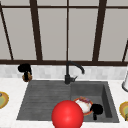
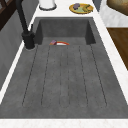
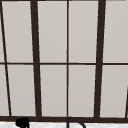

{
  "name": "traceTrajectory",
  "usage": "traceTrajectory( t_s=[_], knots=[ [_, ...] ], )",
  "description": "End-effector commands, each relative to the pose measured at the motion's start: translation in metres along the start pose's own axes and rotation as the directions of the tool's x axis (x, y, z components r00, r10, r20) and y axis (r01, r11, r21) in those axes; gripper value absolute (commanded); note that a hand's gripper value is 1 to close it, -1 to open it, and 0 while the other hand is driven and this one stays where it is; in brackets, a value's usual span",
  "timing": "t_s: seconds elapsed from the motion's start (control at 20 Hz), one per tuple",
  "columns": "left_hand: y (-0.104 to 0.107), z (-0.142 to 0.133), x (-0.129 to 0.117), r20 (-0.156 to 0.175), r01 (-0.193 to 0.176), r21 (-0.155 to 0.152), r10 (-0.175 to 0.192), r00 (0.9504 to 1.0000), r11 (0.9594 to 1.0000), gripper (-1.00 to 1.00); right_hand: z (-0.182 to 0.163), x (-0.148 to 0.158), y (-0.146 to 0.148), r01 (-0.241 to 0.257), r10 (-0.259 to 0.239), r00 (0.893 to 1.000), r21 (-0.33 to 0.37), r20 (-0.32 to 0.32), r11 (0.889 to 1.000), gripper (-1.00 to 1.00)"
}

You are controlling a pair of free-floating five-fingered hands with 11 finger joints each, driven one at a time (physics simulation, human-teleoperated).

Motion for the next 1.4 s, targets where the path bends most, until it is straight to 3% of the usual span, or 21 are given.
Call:
traceTrajectory(
  t_s=[0.0,0.4,0.5,1.35],
  knots=[
    [0.007,-0.028,0.007,0.0,0.019,-0.031,-0.019,0.9998,0.9994,1.0,0.0,0.0,0.0,0.0,0.0,1.0,0.0,0.0,1.0,0.0],
    [0.008,-0.086,0.014,-0.008,0.01,-0.03,-0.01,0.9999,0.9995,1.0,0.0,0.0,0.0,0.0,0.0,1.0,0.0,0.0,1.0,0.0],
    [-0.001,-0.101,0.013,-0.004,0.009,-0.013,-0.009,1.0,0.9999,1.0,0.0,0.0,0.0,0.0,0.0,1.0,0.0,0.0,1.0,0.0],
    [-0.086,-0.225,-0.005,-0.007,0.014,-0.021,-0.015,0.9999,0.9997,1.0,0.0,0.0,0.0,0.0,0.0,1.0,0.0,0.0,1.0,0.0]
  ],
)
